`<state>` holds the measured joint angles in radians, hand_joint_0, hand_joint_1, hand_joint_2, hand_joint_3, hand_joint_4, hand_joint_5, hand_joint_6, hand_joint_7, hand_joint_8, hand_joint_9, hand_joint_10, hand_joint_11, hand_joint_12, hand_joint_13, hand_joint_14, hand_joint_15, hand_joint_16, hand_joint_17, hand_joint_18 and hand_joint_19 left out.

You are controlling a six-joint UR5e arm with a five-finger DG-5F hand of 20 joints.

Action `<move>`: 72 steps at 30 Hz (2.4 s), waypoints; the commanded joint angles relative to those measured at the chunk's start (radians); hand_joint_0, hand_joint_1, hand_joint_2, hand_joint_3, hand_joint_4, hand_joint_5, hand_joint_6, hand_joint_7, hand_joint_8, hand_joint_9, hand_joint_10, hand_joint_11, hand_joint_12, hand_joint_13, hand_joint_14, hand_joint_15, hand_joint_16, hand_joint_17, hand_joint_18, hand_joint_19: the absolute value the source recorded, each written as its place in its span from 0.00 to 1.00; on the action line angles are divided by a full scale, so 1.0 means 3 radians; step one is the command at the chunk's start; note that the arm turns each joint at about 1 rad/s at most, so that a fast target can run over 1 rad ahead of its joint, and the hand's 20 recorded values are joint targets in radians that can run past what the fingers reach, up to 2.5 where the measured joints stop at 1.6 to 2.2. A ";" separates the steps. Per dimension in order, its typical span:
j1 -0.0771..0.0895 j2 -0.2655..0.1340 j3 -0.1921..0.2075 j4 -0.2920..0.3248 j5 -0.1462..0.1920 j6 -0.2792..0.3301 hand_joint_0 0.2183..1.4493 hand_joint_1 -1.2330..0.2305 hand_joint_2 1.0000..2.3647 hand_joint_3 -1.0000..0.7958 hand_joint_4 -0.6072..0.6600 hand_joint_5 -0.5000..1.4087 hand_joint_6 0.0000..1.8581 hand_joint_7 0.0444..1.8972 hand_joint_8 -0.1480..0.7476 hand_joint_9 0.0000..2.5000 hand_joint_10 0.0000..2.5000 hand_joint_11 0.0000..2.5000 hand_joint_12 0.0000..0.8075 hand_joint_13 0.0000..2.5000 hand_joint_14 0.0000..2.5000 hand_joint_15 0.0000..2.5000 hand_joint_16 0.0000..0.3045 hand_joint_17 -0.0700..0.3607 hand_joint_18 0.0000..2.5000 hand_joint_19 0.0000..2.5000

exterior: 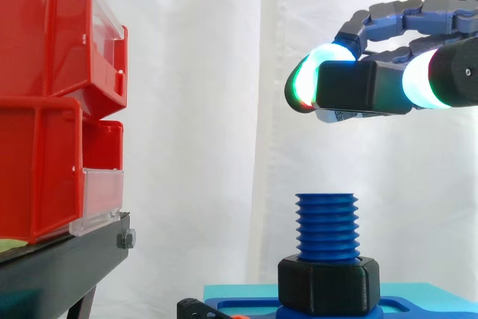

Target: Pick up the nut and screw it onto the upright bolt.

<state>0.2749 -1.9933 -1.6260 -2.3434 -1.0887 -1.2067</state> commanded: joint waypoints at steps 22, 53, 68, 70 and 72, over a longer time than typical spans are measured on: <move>-0.0032 -0.0233 0.0005 0.0228 0.0004 0.0019 0.26 0.38 0.00 0.28 0.70 0.16 0.27 0.53 0.50 0.17 0.00 0.00 0.46 0.17 0.00 0.00 0.15 0.40 0.13 0.00; -0.0011 -0.0320 0.0036 0.0310 0.0060 -0.0002 0.26 0.38 0.00 0.28 0.69 0.16 0.27 0.53 0.50 0.17 0.00 0.00 0.46 0.17 0.00 0.00 0.15 0.41 0.13 0.00; -0.0001 -0.0320 0.0036 0.0310 0.0106 -0.0002 0.26 0.39 0.00 0.28 0.70 0.16 0.27 0.53 0.50 0.17 0.00 0.00 0.46 0.17 0.00 0.00 0.15 0.41 0.13 0.00; -0.0001 -0.0356 0.0036 0.0320 0.0111 -0.0002 0.26 0.39 0.00 0.28 0.70 0.16 0.27 0.53 0.50 0.17 0.00 0.00 0.46 0.17 0.00 0.00 0.15 0.40 0.13 0.00; -0.0006 -0.0371 0.0036 0.0320 0.0111 0.0003 0.26 0.39 0.00 0.28 0.69 0.16 0.27 0.53 0.50 0.17 0.00 0.00 0.46 0.17 0.00 0.00 0.15 0.40 0.13 0.00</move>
<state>0.2744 -2.0967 -1.6153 -2.2489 -1.0559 -1.2067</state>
